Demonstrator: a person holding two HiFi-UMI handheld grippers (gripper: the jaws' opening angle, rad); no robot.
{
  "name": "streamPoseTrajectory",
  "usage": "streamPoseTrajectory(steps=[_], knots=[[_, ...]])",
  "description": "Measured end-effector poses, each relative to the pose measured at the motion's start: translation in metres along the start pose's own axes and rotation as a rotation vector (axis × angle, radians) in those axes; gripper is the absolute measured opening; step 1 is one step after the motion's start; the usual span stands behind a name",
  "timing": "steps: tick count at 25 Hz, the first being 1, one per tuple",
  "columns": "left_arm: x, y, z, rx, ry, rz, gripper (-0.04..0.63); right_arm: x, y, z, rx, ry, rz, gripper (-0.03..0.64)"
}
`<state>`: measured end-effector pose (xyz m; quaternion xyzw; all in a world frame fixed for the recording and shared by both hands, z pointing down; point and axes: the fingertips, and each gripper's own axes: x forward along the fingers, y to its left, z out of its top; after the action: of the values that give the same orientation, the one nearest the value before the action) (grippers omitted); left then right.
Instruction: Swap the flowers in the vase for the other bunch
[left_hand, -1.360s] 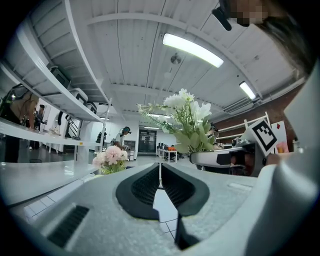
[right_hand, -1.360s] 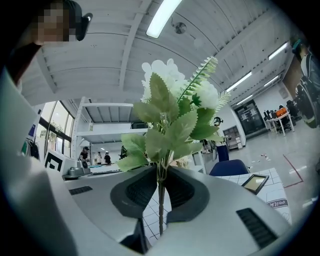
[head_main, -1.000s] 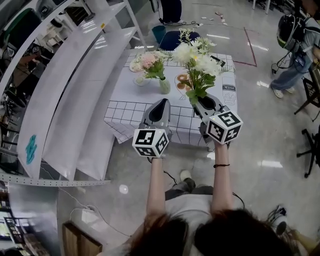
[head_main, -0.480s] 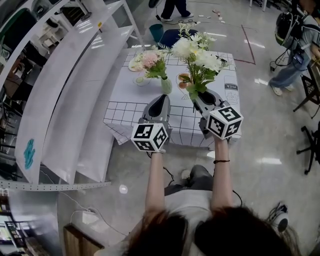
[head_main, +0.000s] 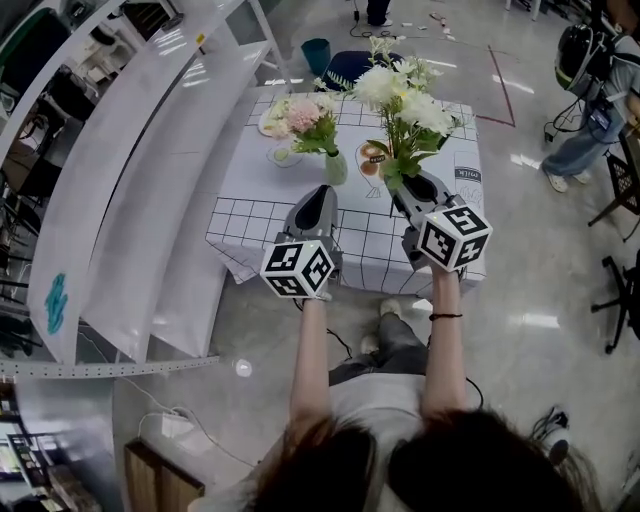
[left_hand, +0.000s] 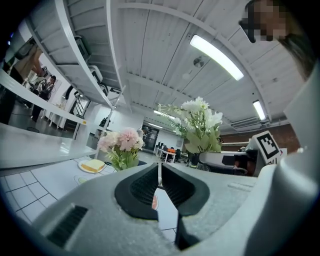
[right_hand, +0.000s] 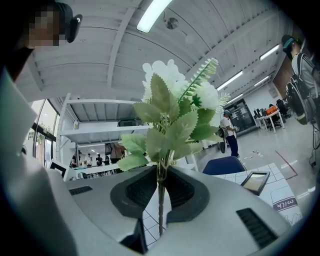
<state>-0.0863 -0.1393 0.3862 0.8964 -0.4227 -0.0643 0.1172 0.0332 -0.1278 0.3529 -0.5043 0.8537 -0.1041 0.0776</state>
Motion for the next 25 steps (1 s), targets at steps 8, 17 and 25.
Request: streamPoseTrajectory(steps=[8, 17, 25], knots=[[0.027, 0.02, -0.006, -0.033, 0.007, 0.038, 0.023, 0.032, -0.021, 0.006, 0.008, 0.015, 0.036, 0.051], [0.059, 0.04, -0.021, -0.062, 0.035, 0.088, 0.025, 0.066, -0.049, 0.002, 0.031, 0.054, 0.07, 0.051], [0.077, 0.054, -0.03, -0.072, 0.046, 0.135, 0.025, 0.087, -0.064, -0.002, 0.046, 0.085, 0.11, 0.051]])
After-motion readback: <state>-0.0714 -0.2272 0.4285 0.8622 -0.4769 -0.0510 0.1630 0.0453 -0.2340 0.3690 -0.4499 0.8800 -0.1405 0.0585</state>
